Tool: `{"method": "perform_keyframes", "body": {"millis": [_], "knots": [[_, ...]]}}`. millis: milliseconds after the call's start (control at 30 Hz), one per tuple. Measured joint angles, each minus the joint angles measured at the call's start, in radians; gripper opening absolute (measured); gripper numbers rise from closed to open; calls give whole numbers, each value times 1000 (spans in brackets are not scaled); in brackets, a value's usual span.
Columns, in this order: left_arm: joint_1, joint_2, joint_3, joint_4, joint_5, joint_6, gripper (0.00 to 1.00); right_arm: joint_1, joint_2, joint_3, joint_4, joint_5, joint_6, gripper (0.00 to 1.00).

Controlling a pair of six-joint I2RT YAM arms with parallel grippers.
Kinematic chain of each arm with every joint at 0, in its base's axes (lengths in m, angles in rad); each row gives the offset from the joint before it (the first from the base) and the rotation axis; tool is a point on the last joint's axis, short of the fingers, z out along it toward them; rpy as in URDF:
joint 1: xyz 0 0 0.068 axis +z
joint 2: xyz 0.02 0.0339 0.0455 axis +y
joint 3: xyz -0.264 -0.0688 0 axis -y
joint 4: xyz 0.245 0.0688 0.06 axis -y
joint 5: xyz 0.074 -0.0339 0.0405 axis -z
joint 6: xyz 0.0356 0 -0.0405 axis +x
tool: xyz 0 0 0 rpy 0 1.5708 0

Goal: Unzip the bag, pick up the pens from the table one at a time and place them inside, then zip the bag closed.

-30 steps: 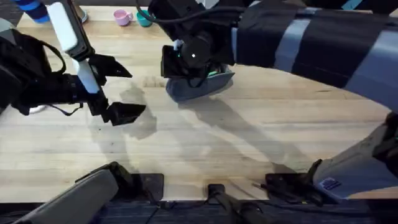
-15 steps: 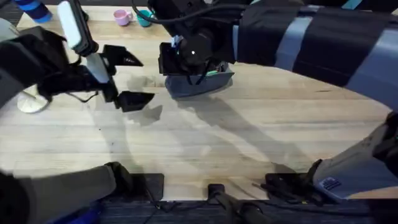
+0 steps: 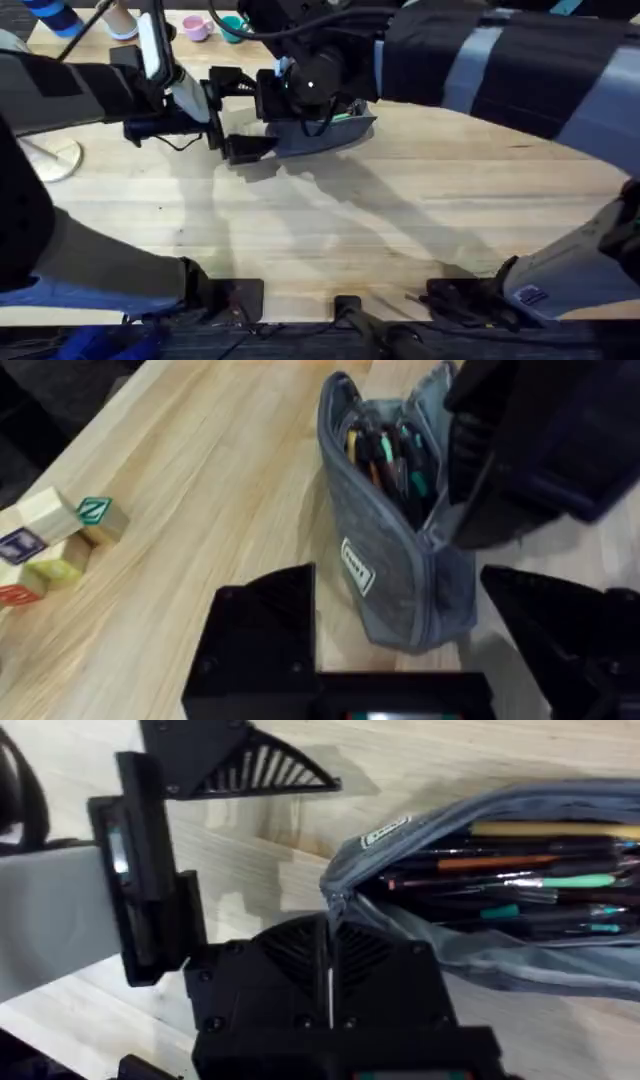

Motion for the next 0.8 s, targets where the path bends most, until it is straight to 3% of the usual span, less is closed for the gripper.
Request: {"method": "perform_keyframes", "body": {"millis": [133, 167, 200, 333, 367, 600, 800], "knots": [[-34, 2, 0, 43, 2, -69, 966, -1, 0, 0, 0, 0, 0, 30], [-60, 2, 0, 78, -40, -168, 841, -8, 0, 0, 0, -1, 0, 30], [-64, 3, 0, 87, -54, -201, 766, -9, 0, 0, 0, -1, 0, 30], [-80, 2, -2, 112, -75, -272, 163, -14, 0, 0, 5, 7, -7, 30], [-83, 3, -2, 121, -76, -278, 81, -17, 0, 0, 5, 9, -13, 30], [-86, 2, -2, 130, -86, -314, 46, -64, 0, 3, -13, -3, -56, 31], [-88, 3, -4, 132, -106, -321, 46, -162, 0, 17, -42, -17, -128, 31]]}}
